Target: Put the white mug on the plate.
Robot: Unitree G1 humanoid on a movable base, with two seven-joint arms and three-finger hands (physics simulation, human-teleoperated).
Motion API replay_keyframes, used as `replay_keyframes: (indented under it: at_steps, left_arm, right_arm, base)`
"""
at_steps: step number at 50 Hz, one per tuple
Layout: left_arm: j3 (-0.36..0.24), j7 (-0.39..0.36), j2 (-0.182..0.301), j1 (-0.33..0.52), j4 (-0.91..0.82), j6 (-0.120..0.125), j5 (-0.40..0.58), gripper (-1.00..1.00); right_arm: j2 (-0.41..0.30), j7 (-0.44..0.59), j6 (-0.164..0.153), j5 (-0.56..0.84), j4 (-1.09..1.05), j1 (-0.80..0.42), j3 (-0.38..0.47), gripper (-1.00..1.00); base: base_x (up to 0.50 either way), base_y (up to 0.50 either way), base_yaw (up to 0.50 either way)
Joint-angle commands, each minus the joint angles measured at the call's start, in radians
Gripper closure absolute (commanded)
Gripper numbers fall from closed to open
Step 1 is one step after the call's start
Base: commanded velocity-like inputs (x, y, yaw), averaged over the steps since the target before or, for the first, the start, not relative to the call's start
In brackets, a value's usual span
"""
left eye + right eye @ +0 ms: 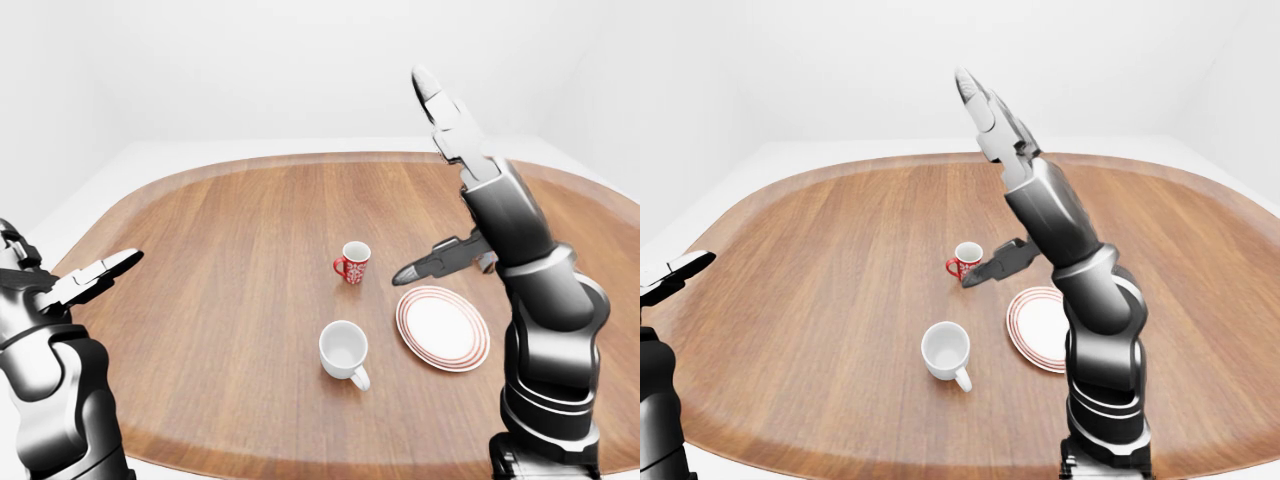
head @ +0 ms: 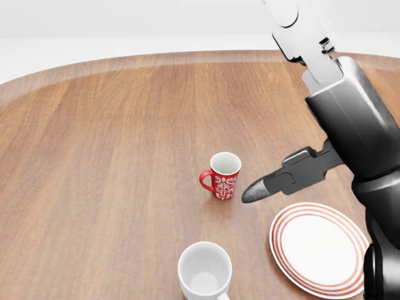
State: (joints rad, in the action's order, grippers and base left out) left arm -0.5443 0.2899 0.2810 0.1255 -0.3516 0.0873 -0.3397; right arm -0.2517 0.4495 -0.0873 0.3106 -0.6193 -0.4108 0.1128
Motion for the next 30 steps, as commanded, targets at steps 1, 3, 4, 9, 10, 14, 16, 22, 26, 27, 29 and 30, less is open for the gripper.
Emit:
replay_keyframes:
  at_steps: [1,3,4,9,10,14,16,22,26,27,29,30]
  left_arm:
    - [0.002,0.0,0.0,0.003,0.006,0.0,0.003,-1.0]
    - [0.004,-0.001,-0.001,0.003,0.013,0.0,0.004,-1.0]
    - [0.005,-0.001,-0.001,0.002,0.013,0.0,0.005,-1.0]
    - [0.007,0.002,0.0,0.004,0.01,0.0,0.006,-1.0]
    - [0.008,0.003,0.0,0.003,0.008,0.0,0.007,-1.0]
    - [0.006,0.0,-0.001,0.003,0.014,0.0,0.006,-1.0]
    - [0.007,0.0,-0.001,0.003,0.016,0.0,0.007,-1.0]
    - [0.006,0.001,0.001,0.004,0.016,0.0,0.004,-1.0]
    - [0.007,0.002,-0.001,0.003,0.009,0.0,0.007,-1.0]
    - [0.006,0.002,-0.001,0.003,0.008,0.0,0.006,-1.0]
    - [0.005,0.003,0.0,0.002,0.004,0.0,0.005,-1.0]
    - [0.005,0.003,-0.001,0.002,0.005,0.0,0.006,-1.0]
  right_arm:
    - [-0.053,0.249,0.0,0.321,0.319,-0.269,-0.147,-1.0]
    - [-0.04,0.249,0.0,0.407,0.377,-0.298,-0.165,-1.0]
    - [-0.032,0.249,0.0,0.452,0.399,-0.304,-0.166,-1.0]
    - [0.015,0.249,0.0,0.639,0.45,-0.337,-0.166,-1.0]
    - [0.028,0.249,0.0,0.674,0.449,-0.338,-0.165,-1.0]
    - [0.074,0.249,0.0,0.818,0.493,-0.347,-0.178,-1.0]
    - [0.095,0.249,0.0,0.879,0.508,-0.344,-0.174,-1.0]
    - [0.158,0.249,0.0,0.973,0.504,-0.325,-0.166,-1.0]
    - [0.179,0.249,0.0,1.028,0.495,-0.221,-0.192,-1.0]
    - [0.186,0.249,0.0,1.038,0.494,-0.211,-0.189,-1.0]
    - [0.198,0.249,0.0,1.057,0.493,-0.192,-0.189,-1.0]
    - [0.201,0.249,0.0,1.064,0.491,-0.188,-0.188,-1.0]
  base:
    - [0.0,0.0,0.0]
    - [0.0,0.0,0.0]
    - [0.0,0.0,0.0]
    - [0.0,0.0,0.0]
    - [0.0,0.0,0.0]
    - [0.0,0.0,0.0]
    - [0.0,0.0,0.0]
    - [0.0,0.0,0.0]
    - [0.0,0.0,0.0]
    - [0.0,0.0,0.0]
    - [0.0,0.0,0.0]
    - [0.0,0.0,0.0]
